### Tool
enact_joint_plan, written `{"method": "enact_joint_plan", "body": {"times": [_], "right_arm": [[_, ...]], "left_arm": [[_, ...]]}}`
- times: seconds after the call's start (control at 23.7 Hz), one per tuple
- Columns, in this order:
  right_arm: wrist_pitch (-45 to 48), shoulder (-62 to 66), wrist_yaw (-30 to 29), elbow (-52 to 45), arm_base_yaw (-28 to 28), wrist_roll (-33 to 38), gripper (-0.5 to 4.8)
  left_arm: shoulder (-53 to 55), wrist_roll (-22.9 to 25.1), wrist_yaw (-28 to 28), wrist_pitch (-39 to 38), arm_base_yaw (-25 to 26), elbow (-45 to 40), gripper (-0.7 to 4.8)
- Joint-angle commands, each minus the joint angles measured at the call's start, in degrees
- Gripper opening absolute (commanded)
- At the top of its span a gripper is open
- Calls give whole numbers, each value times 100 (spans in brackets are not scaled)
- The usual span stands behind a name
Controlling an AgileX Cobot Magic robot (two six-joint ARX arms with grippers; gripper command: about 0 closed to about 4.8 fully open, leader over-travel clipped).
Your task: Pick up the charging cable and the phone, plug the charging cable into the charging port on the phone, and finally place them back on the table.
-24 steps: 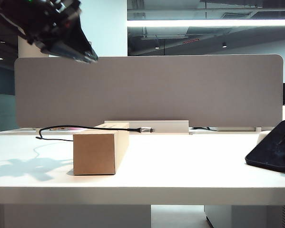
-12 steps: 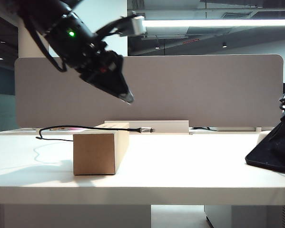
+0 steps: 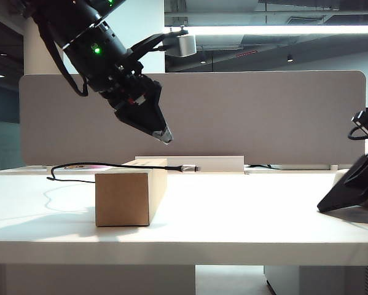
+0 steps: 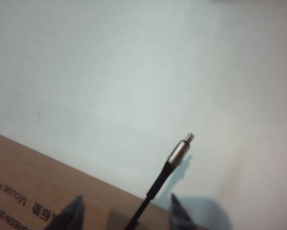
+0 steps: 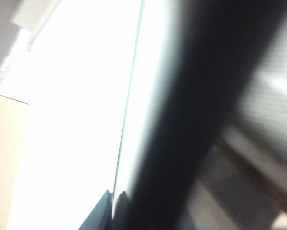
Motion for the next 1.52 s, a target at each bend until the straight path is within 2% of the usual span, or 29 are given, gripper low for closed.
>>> {"method": "enact_joint_plan", "body": {"times": [0.04, 0.3, 0.34, 0.38, 0.46, 0.55, 0.68, 0.8, 0.89, 1.05, 1.52], "right_arm": [[-415, 76, 39, -74, -31, -87, -5], [98, 9, -964, -72, -28, 339, -5], [85, -66, -1064, -72, -24, 339, -5], [57, -227, -1213, -76, -24, 334, -5], [17, -584, -1401, -76, -24, 334, -5], [-98, -1016, -1539, -74, -17, 337, -5], [-481, -1672, -1582, -72, -20, 278, -5], [-1104, -2404, -1624, -74, -17, 90, -5], [-1486, -2789, -1681, -72, -17, -142, -5], [-2031, -3370, -1676, -74, -20, -313, -5], [-2177, -3567, -1692, -74, -20, -356, -5]], "left_arm": [[-17, 7, 9, -42, -4, 28, 220], [-20, 48, 63, -166, -7, 33, 219], [-17, 188, 118, -306, -9, 50, 219], [-2, 590, 186, -656, -11, 151, 219], [77, 986, 50, -1049, -111, 369, 219], [162, 1156, 55, -1172, -179, 551, 219], [376, 1327, -2, -1298, -358, 870, 219], [822, 1768, -352, -2006, -527, 1458, 219], [1045, 1919, -376, -2256, -533, 1694, 219], [1290, 2070, -415, -2273, -533, 1818, 219], [1558, 2039, -822, -1871, -533, 1818, 208]]}}
